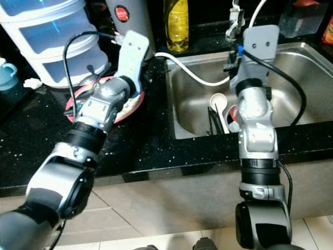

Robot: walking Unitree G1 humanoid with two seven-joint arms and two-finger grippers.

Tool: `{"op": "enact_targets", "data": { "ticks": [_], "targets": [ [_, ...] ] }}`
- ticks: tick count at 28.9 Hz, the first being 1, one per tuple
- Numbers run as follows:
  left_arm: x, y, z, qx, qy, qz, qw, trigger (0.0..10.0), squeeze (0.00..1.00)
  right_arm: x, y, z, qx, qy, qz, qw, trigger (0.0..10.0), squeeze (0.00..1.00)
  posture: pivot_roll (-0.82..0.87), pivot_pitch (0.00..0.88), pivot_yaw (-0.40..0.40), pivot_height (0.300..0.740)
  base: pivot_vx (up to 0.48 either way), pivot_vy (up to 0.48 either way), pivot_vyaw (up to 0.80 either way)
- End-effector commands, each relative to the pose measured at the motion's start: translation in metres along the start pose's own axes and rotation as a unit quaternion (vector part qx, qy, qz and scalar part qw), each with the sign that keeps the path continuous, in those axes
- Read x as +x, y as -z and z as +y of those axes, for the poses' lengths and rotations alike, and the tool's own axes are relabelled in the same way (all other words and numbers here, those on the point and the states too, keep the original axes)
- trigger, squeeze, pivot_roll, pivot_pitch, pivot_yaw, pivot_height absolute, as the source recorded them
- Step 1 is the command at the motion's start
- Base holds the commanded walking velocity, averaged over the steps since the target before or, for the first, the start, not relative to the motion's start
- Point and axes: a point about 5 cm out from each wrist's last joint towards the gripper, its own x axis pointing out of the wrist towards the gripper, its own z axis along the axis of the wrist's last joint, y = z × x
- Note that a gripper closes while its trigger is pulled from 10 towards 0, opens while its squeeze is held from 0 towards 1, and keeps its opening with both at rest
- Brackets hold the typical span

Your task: Kitchen organization

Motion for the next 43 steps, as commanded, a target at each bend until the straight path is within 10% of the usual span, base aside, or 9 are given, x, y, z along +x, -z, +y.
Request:
{"op": "enact_targets", "data": {
  "ticks": [1,20,32,43],
  "targets": [
    [-0.008,0.005,0.015,0.066,-0.036,0.000,0.997,10.0,0.00,0.000,0.000,0.004,0.010,-0.008,-0.002,1.000,10.0,0.00,-0.06,0.003,0.099,0.740,0.000,0.000,0.00],
    [-0.019,0.074,0.031,0.224,0.060,0.145,0.962,10.0,0.00,0.004,-0.002,0.025,0.032,-0.039,-0.007,0.999,10.0,0.00,-0.04,0.009,0.085,0.740,0.000,0.000,0.00],
    [0.000,0.084,0.018,0.223,0.116,0.154,0.956,10.0,0.00,0.008,-0.010,0.035,0.039,-0.054,-0.017,0.998,10.0,0.00,-0.08,0.044,0.081,0.740,0.000,0.000,0.00],
    [0.003,0.094,0.010,0.283,0.140,0.151,0.937,9.4,0.00,0.000,-0.020,0.097,0.049,-0.193,-0.013,0.980,10.0,0.00,-0.12,0.132,0.072,0.740,0.000,0.000,0.00]
  ]
}}
